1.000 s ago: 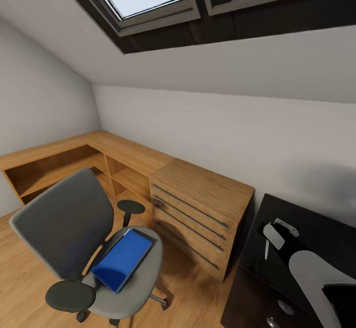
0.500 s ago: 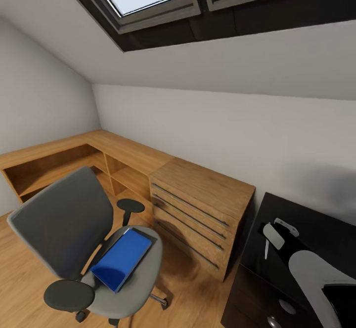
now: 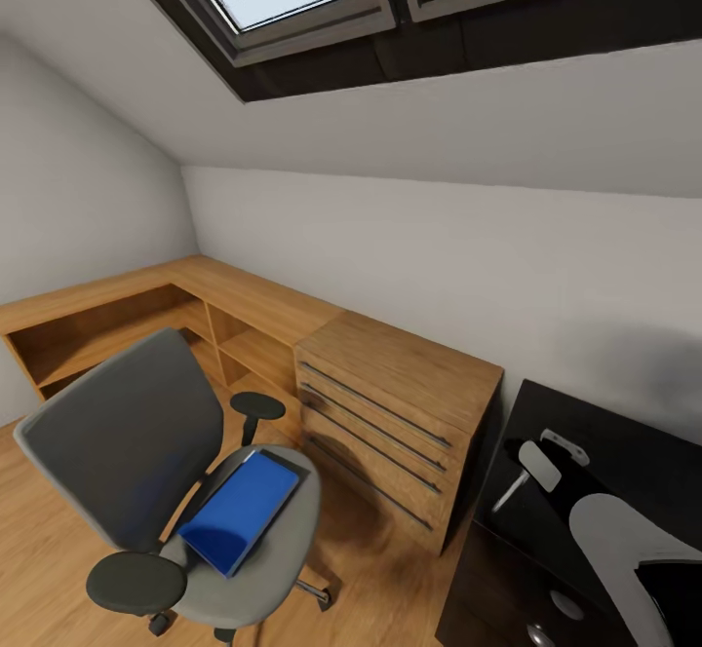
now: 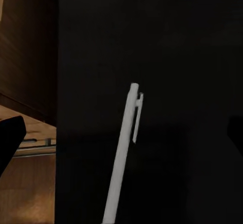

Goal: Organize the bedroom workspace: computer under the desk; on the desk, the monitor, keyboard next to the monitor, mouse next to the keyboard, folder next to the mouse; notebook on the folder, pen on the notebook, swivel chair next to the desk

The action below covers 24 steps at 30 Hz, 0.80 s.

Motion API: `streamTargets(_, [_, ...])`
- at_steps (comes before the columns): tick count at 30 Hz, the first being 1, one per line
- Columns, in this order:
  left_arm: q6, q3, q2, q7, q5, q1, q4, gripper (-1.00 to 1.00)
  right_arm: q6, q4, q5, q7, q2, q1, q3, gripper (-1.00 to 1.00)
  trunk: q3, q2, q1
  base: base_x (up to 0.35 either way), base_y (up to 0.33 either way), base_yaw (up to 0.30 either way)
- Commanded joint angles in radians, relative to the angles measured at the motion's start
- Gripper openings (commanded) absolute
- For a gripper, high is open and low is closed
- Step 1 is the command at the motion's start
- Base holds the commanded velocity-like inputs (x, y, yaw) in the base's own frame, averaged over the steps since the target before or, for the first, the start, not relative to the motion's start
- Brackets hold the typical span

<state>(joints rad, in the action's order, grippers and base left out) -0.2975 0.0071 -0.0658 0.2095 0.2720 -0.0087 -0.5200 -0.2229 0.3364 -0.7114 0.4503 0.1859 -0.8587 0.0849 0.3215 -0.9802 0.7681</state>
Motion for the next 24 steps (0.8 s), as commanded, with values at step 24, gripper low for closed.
streamTargets(24, [-0.003,0.001,-0.003,0.008,0.009,0.0,0.001,1.0,-0.025,0.284,-0.002,0.202,-0.118,0.003,0.028,1.0,0.001,-0.001,0.0,0.0,0.0,0.006])
